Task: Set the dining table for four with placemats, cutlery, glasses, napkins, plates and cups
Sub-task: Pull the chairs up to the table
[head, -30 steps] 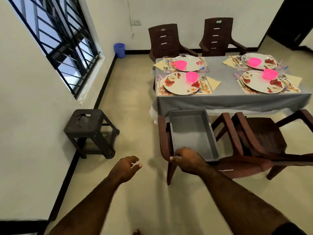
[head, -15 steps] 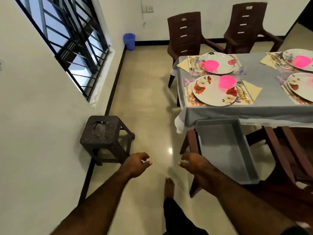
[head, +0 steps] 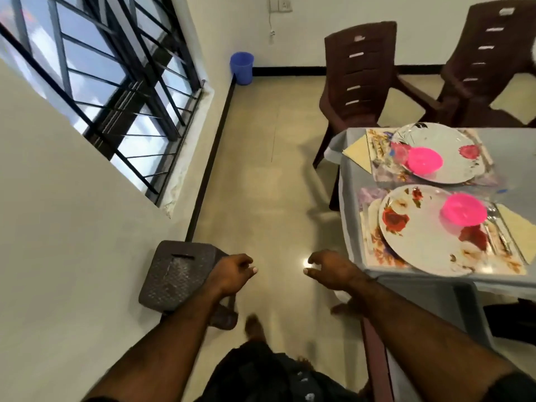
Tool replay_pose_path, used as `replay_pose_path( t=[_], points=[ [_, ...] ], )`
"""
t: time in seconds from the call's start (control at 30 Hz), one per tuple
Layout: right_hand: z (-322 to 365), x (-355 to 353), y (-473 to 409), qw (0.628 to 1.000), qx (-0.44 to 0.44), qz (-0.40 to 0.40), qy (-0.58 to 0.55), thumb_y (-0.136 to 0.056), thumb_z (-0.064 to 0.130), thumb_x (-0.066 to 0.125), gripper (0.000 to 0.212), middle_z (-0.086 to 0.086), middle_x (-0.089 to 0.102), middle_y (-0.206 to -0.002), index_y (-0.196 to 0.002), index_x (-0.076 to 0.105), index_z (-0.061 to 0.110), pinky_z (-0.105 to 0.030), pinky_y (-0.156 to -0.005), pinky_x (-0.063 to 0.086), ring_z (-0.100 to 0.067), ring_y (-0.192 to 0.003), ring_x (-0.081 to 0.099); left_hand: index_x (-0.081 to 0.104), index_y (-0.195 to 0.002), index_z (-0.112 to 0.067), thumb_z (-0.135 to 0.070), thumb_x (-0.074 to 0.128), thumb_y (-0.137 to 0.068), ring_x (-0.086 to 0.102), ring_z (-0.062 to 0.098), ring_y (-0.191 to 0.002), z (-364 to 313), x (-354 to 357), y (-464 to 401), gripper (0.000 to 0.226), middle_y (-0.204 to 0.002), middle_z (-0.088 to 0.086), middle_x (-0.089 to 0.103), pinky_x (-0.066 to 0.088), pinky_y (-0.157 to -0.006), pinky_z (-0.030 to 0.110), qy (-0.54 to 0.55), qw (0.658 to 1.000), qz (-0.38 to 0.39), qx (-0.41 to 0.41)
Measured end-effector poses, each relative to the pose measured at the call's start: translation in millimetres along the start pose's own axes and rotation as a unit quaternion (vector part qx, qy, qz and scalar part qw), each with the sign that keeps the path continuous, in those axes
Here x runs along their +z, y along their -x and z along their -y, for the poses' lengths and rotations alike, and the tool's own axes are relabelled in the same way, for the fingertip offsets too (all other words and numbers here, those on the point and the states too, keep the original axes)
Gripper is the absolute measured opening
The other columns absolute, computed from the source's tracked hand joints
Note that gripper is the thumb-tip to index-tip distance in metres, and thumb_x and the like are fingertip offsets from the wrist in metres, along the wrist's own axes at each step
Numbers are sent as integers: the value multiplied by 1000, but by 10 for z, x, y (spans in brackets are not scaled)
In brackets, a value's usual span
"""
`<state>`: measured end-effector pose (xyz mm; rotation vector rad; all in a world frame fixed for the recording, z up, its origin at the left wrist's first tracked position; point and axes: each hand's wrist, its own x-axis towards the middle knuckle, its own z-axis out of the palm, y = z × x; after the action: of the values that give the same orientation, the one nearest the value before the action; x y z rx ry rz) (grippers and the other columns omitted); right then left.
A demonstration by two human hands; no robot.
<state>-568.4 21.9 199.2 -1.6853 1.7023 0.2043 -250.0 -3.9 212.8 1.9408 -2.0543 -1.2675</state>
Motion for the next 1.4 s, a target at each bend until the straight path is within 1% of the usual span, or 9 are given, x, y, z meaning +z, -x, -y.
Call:
replay_pose_path(
  t=[0.23,0.5,0.73,0.87,1.0,1.07,1.1,1.23,1.4],
  points=[
    [142,-949,-1599,999,34,-4,-28,-94,65,61,55,-1,62,-136,-134,62,27,-33,-100,50,-19,-118,62,70,-126,-32,-62,66,-92,68,11,-100,-85,-935,-1897,46,-117,-10,72,59,-88,34,-24,999,15,18],
    [329,-2257,-2903,987,78,-67,-119,-95,58,66,55,-1,60,-140,-139,61,25,-32,-102,48,-19,-123,62,70,-127,-31,-59,67,-94,67,13,-103,-954,-2116,-3797,44,-119,-9,72,57,-93,36,-91,991,54,78],
    [-194,-3321,-4423,977,102,-89,-162,-93,63,65,59,3,58,-144,-140,58,28,-33,-105,49,-17,-123,61,70,-129,-30,-58,67,-95,68,12,-102,-1718,-2710,-5640,45,-118,-10,71,58,-93,37,-112,986,73,104],
    [-580,-4143,-5334,980,98,-100,-143,-86,75,55,76,1,53,-152,-144,58,25,-37,-118,37,-22,-141,48,71,-127,-28,-59,69,-92,70,10,-99,-2075,-3106,-6606,47,-117,-7,74,60,-92,38,-103,989,63,81],
    [-793,-5240,-5979,979,101,-126,-123,-88,65,63,61,-4,67,-127,-128,63,19,-35,-104,47,-27,-123,62,71,-129,-28,-55,69,-95,67,10,-104,-2555,-3553,-7393,44,-120,-9,72,57,-91,32,-86,992,47,77],
    [-866,-5841,-6235,964,115,-173,-166,-95,46,69,49,-7,66,-125,-130,63,13,-36,-102,47,-28,-118,63,70,-131,-29,-56,69,-95,67,10,-105,-2826,-3750,-7872,45,-121,-9,71,57,-92,32,-80,992,54,82],
    [-931,-6131,-6391,948,124,-214,-200,-95,43,71,52,-7,65,-130,-137,61,14,-35,-103,47,-27,-120,63,70,-131,-29,-56,69,-95,67,9,-105,-2978,-3851,-8191,45,-121,-9,72,57,-93,32,-84,991,59,89],
    [-1351,-6885,-7073,904,166,-281,-275,-93,54,71,66,-7,64,-136,-147,53,20,-34,-103,47,-27,-124,62,72,-127,-26,-51,71,-95,68,12,-104,-3566,-4167,-9448,41,-119,-6,73,56,-94,33,-108,983,67,132],
    [-1680,-7321,-7747,823,263,-330,-380,-94,64,64,67,-10,65,-136,-145,52,21,-47,-106,51,-31,-123,63,73,-124,-27,-52,71,-95,69,12,-103,-4516,-4418,-10945,38,-117,-9,73,55,-93,30,-147,959,117,213]
  ],
)
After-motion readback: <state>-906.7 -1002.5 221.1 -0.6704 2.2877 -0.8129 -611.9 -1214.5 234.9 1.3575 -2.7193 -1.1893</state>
